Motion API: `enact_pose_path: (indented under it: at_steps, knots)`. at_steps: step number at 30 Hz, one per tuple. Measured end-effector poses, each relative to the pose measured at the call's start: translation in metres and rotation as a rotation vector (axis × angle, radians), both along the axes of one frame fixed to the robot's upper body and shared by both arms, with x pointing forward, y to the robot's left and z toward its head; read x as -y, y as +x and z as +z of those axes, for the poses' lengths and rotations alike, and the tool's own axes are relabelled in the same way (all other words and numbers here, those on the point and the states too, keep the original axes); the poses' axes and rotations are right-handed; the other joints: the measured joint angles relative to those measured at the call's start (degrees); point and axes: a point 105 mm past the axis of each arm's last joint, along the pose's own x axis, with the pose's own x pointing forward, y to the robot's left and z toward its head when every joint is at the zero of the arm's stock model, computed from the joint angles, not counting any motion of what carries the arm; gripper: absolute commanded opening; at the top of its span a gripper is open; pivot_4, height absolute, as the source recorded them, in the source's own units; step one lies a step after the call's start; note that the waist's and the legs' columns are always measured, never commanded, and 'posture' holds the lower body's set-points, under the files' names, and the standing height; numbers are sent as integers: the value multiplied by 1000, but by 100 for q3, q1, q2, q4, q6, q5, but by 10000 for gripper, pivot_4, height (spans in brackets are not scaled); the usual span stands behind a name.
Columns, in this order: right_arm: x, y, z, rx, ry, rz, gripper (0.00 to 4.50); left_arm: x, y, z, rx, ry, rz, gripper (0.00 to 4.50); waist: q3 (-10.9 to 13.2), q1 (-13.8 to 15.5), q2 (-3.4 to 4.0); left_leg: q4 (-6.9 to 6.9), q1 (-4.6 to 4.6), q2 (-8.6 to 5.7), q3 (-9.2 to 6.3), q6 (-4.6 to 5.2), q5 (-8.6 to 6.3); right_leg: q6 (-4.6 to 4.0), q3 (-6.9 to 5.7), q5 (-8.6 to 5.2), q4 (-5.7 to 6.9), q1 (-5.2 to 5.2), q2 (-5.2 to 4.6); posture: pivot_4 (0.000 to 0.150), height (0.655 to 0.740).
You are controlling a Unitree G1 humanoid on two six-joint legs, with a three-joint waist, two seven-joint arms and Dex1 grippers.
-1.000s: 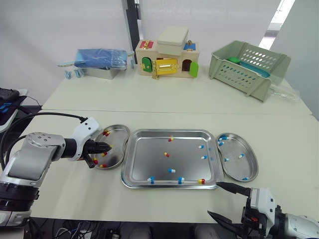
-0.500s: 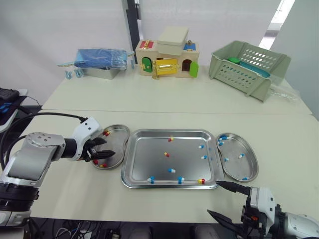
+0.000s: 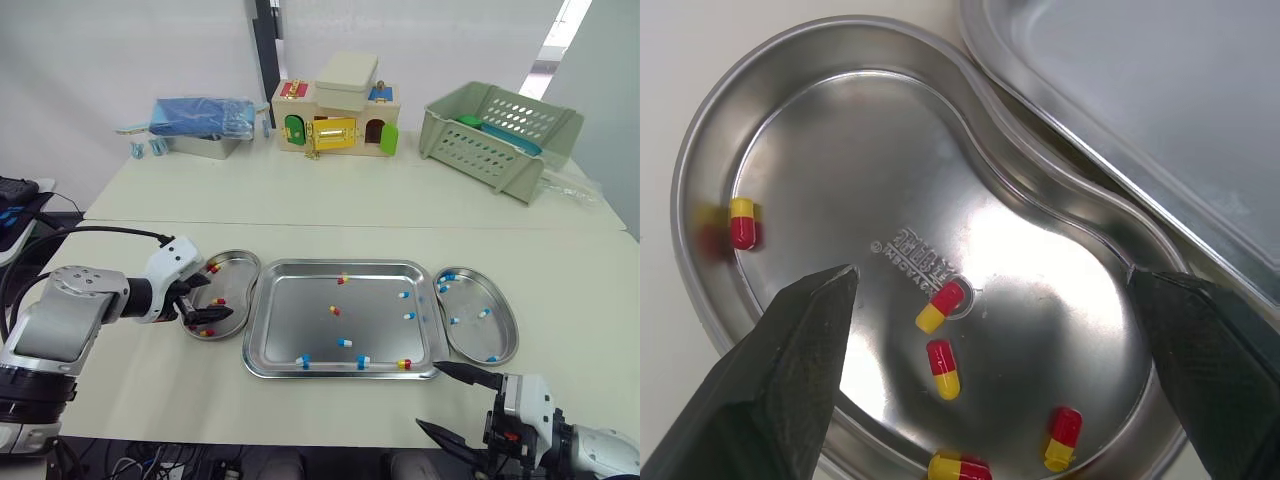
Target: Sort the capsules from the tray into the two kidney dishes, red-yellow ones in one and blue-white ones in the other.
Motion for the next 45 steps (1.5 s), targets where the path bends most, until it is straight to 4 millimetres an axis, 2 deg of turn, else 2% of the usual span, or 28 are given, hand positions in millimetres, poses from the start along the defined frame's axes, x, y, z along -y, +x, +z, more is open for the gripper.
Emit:
enact_pose_path:
  at_steps: [3, 7, 9, 12, 14, 19, 26, 42, 45]
  knots:
    - [13, 8, 19, -37, -27, 4, 45000, -11, -6, 16, 32, -66, 46, 44643, 1, -27, 1, -1, 1, 2, 0, 0, 0, 0, 0, 0, -1, -1, 1, 1500, 7400]
    - [62, 33, 44, -83, -113, -126, 45000, -30, -23, 40, 106, -159, 115, 44643, 3, -25, -6, -4, 3, 2, 6, 1, -1, -1, 3, 0, -4, 2, -2, 1500, 7400]
    - [85, 43, 50, -93, -126, -201, 45000, -45, -35, 35, 103, -138, 167, 44643, 3, -22, -5, -10, 5, 1, 10, 2, -1, -2, 4, -1, -7, 0, -2, 1500, 7400]
    - [113, 50, 44, -163, -154, -262, 45000, -69, -57, 19, 73, -109, 256, 44643, 6, -15, -5, -8, 1, -1, 18, 2, -1, -2, 10, -1, -7, -4, -8, 1500, 7400]
    - [137, 56, 42, -197, -187, -318, 45000, -88, -70, 18, 88, -79, 319, 44643, 9, -7, -11, -6, 2, -1, 20, 2, -1, -2, 9, -1, -6, -4, -9, 1500, 7400]
    - [171, 70, 47, -183, -219, -394, 45000, -122, -88, 19, 129, -28, 417, 44643, 9, -13, -10, -8, 4, 0, 22, 2, -1, -2, 10, -1, -8, -4, -9, 1500, 7400]
    - [190, 83, 43, -156, -266, -431, 45000, -128, -94, 12, 137, -12, 423, 44643, 10, -13, -8, -9, 3, 0, 25, 1, -1, -2, 11, -1, -8, -6, -12, 1500, 7400]
    - [199, 88, 40, -147, -293, -448, 45000, -133, -93, 7, 179, -11, 422, 44643, 11, -33, -6, -10, 4, 0, 26, 1, -1, -2, 12, -1, -6, -6, -12, 1500, 7400]
    - [199, 90, 37, -156, -287, -432, 45000, -125, -90, 6, 217, -45, 378, 44643, 11, -33, -4, -9, 4, 0, 27, 1, -1, -2, 12, -1, -6, -6, -12, 1500, 7400]
